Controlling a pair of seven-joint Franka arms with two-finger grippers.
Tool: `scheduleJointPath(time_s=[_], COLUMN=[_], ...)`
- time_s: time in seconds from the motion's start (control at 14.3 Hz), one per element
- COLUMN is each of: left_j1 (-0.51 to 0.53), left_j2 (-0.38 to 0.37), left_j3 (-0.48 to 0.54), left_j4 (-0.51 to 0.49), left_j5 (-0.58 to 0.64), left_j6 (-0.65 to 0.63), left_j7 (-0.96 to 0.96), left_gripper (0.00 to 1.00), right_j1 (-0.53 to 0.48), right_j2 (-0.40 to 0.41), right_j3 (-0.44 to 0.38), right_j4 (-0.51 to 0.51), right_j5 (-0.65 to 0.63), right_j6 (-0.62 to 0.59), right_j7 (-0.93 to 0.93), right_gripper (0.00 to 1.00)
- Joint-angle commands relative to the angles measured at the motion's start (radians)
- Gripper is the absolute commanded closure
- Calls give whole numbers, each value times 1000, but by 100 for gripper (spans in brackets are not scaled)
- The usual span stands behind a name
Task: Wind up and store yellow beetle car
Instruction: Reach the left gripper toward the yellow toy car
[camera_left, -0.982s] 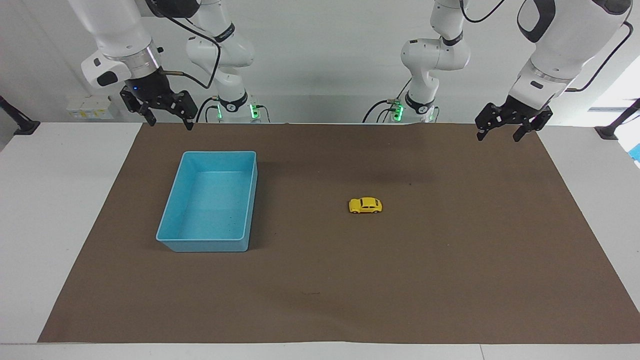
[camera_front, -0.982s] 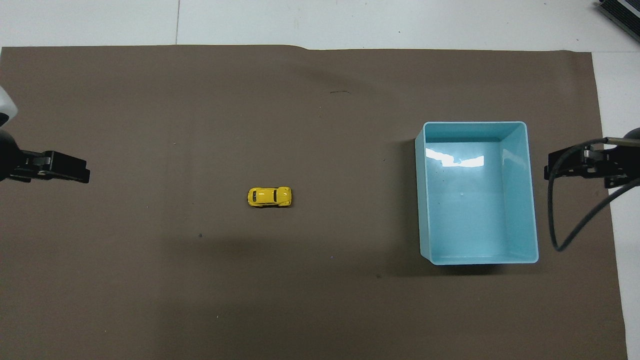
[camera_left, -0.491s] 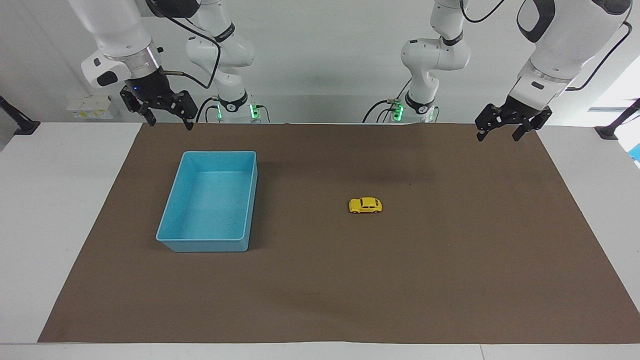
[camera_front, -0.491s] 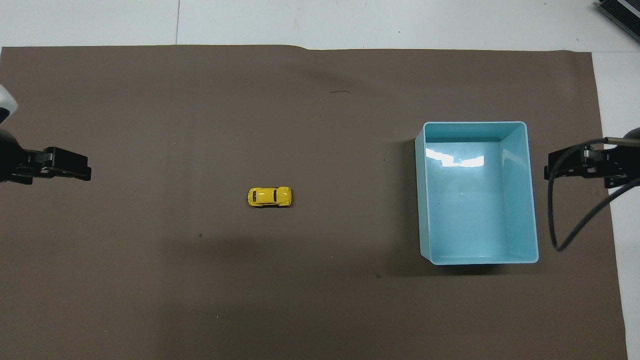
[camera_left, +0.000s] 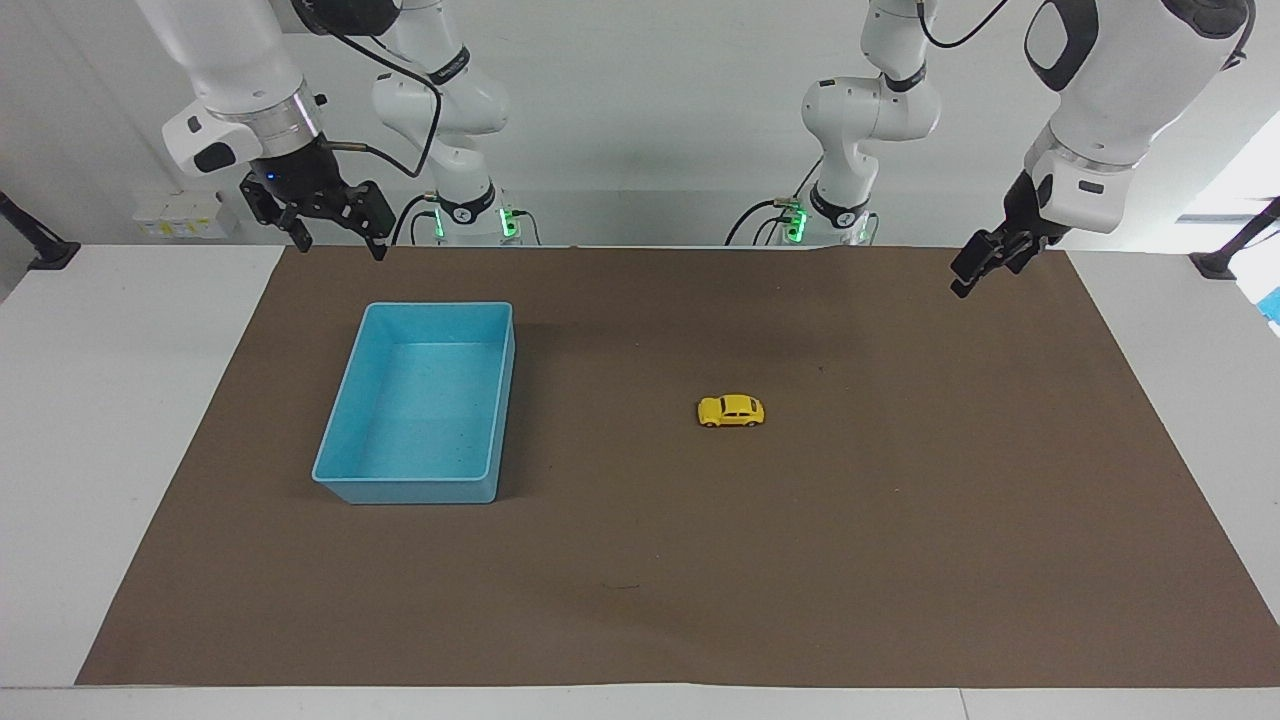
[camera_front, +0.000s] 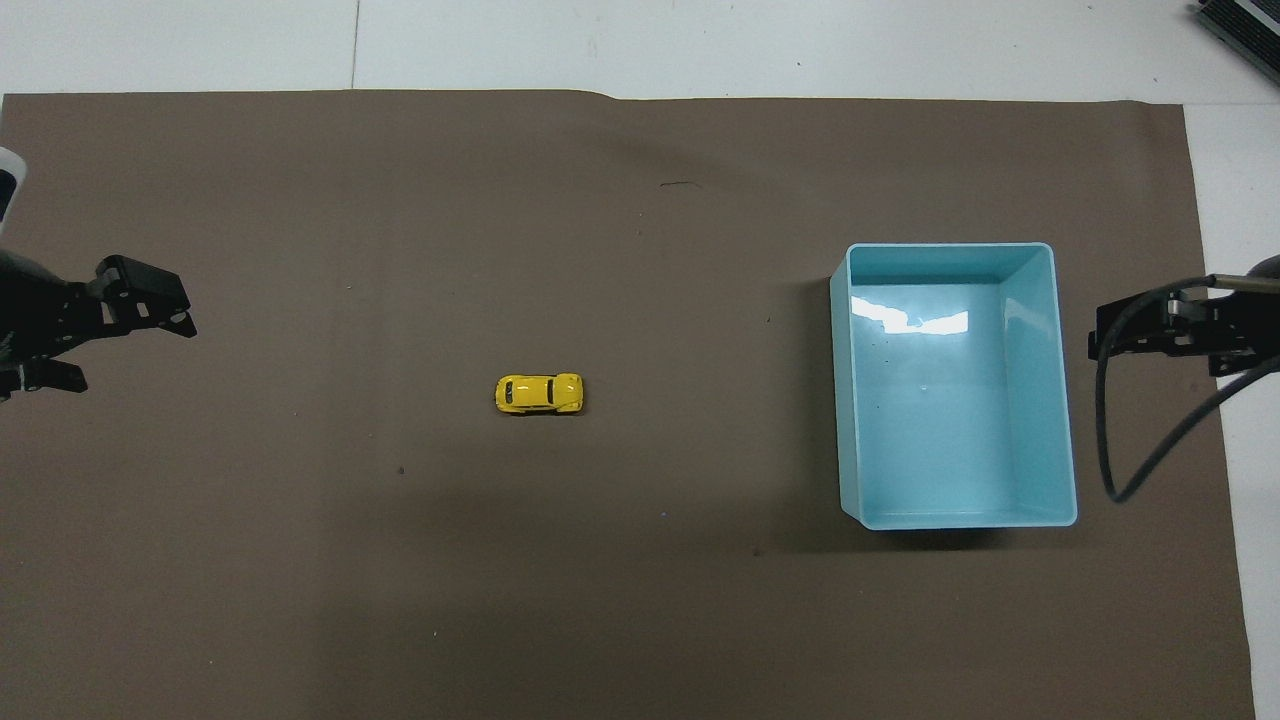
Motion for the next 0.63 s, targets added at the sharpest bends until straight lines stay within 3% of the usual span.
scheduleJointPath(time_s=[0.0,0.56], left_j1=[-25,-82], left_j2=[-3,-8], left_j3=[2,0], left_j4=[-20,-64], left_j5=[0,-23], left_j6=[18,21], left_j7=[-176,-809], left_gripper=[0,0], right_j1=[-15,-15], right_j2=[-3,-3], right_j3=[10,10], right_j4=[2,2], right_j5=[4,4], right_j6=[-15,-15], right_j7=[-25,-25], right_gripper=[0,0])
